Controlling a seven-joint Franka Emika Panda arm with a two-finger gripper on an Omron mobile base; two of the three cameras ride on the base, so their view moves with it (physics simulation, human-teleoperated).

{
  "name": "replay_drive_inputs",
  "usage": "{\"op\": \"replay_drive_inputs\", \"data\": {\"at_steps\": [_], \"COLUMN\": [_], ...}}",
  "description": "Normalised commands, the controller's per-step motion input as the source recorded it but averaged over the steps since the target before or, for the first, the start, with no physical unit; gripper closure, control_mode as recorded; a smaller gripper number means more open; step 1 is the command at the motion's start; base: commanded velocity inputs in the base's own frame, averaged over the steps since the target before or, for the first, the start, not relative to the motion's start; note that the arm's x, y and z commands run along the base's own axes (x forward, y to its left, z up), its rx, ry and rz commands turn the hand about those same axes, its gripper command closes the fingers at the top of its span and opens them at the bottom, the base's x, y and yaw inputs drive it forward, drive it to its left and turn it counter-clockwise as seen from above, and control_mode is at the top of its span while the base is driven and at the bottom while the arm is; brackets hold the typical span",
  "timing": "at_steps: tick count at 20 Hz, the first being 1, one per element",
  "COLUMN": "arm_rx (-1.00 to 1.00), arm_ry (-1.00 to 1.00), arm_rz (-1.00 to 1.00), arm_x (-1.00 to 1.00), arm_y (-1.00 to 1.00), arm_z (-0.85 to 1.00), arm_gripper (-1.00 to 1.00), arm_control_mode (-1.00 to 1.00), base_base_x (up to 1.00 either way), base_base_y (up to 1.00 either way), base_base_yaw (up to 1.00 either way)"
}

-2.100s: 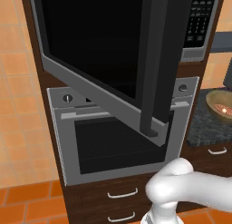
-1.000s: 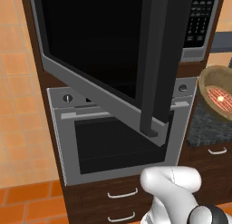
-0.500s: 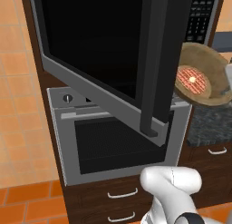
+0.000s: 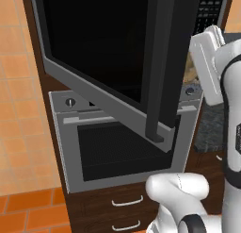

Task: Open the microwave, place the bowl with waffle inside the microwave, then close the microwave door and turn it on.

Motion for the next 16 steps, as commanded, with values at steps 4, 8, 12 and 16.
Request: {"op": "replay_drive_inputs", "data": {"at_steps": [4, 8, 12, 16], "arm_rx": [-0.03, 0.00, 0.00, 0.00], "arm_ry": [-0.01, 0.00, 0.04, 0.09], "arm_rz": [-0.02, -0.01, 0.00, 0.00], "arm_x": [0.73, 0.79, 0.89, 0.76], "arm_y": [0.77, 0.15, 0.07, 0.09], "arm_z": [0.01, 0.07, 0.10, 0.18], "arm_gripper": [1.00, 1.00, 1.00, 1.00], "arm_control_mode": [-1.00, -1.00, -1.00, -1.00], "base_base_x": [0.00, 0.00, 0.00, 0.00], "base_base_y": [0.00, 0.00, 0.00, 0.00], "base_base_yaw": [0.00, 0.00, 0.00, 0.00]}}
